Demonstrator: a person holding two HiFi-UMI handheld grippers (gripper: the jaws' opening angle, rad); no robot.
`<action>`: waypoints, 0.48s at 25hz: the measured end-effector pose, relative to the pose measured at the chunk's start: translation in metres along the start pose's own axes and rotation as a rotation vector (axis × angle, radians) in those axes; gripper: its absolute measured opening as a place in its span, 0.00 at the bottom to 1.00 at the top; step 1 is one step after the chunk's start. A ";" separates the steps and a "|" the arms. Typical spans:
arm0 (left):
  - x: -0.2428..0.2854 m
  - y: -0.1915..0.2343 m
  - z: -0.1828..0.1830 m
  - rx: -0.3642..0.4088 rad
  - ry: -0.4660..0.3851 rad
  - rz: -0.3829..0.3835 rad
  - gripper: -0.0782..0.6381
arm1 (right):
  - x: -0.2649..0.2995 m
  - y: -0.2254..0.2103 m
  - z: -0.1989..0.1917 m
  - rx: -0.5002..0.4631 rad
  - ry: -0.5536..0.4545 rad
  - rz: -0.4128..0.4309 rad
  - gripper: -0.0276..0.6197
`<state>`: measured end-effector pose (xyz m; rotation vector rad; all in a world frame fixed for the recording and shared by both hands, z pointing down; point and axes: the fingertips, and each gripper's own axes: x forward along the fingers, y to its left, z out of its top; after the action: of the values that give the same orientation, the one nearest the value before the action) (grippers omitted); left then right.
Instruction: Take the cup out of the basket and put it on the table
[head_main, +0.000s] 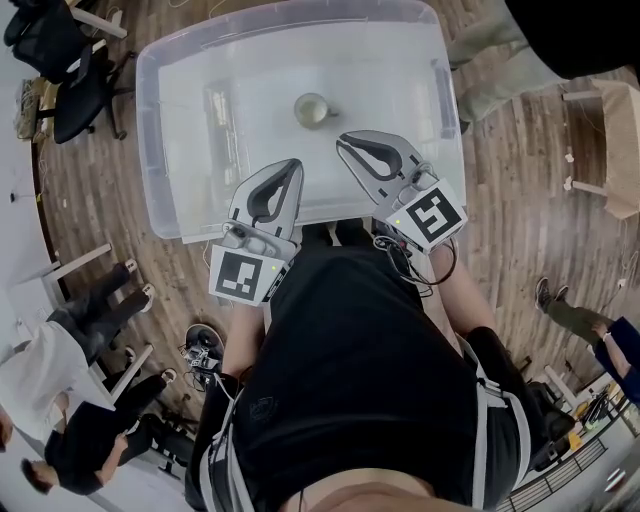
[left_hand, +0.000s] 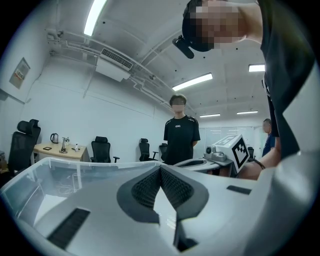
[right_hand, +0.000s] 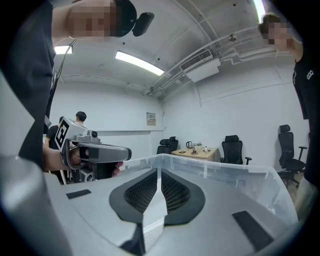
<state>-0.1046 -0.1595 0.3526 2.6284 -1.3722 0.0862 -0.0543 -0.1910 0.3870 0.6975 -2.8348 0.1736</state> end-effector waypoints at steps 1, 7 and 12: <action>0.000 0.002 0.000 -0.001 0.001 -0.001 0.13 | 0.003 -0.001 -0.002 -0.002 0.013 0.006 0.07; 0.002 0.015 -0.002 -0.006 0.009 0.005 0.13 | 0.026 -0.008 -0.014 -0.031 0.038 0.055 0.16; 0.004 0.026 0.000 -0.015 0.007 0.015 0.13 | 0.046 -0.018 -0.024 -0.095 0.128 0.100 0.18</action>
<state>-0.1237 -0.1769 0.3566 2.6032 -1.3853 0.0864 -0.0815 -0.2231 0.4226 0.5066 -2.7359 0.0954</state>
